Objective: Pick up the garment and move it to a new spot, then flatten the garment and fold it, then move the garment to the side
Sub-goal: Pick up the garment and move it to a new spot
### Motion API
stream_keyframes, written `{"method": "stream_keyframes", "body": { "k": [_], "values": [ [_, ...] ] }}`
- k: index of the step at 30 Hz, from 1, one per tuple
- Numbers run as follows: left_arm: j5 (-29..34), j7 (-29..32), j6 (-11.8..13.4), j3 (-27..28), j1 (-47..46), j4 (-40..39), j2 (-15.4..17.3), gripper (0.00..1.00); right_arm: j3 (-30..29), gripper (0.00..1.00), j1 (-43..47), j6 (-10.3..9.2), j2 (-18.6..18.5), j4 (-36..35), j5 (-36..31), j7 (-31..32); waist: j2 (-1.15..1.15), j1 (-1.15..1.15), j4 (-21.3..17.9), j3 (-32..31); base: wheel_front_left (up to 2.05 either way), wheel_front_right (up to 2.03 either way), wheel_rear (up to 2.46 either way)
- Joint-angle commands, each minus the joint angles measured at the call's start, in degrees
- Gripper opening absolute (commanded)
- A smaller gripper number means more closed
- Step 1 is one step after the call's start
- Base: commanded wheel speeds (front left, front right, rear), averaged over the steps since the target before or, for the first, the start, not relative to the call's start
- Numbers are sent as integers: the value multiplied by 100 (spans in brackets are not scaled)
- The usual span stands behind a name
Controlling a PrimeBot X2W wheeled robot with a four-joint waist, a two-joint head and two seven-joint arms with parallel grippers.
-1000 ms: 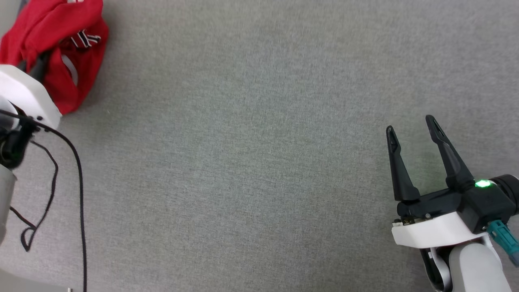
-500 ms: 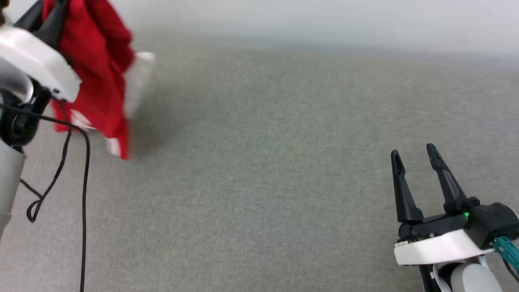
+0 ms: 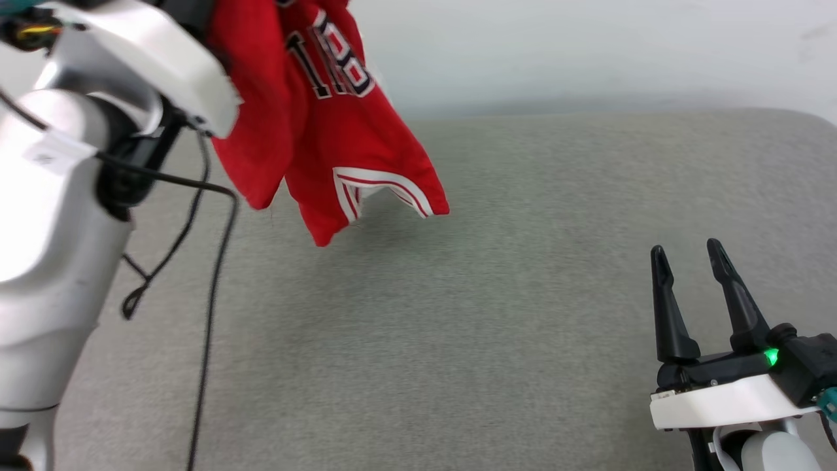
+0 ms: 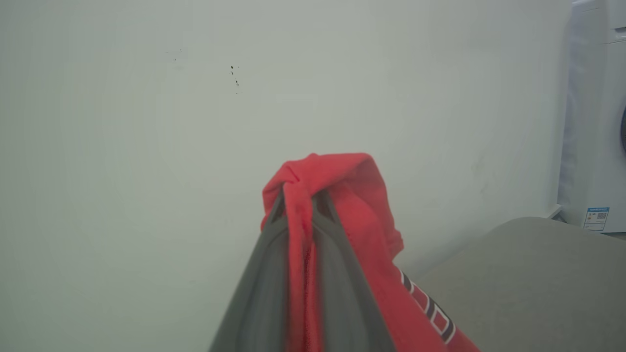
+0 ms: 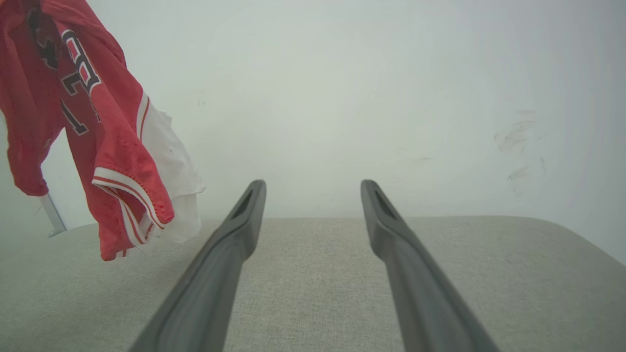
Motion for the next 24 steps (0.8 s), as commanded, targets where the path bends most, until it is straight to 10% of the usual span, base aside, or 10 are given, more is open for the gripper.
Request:
{"method": "stream_keyframes", "body": {
  "k": [1, 24],
  "values": [
    [157, -83, 26, -117, -187, 21, -115, 0, -25, 100, 4, -4, 3, -24, 42, -12, 0, 1, -275, 55, 0, 0, 0],
    [501, -299, -94, -2724, 2733, 497, -1834, 0, -442, 100, 6, -4, 4, 98, 158, -12, 0, 1, -634, 44, 0, 0, 0]
  ]
}}
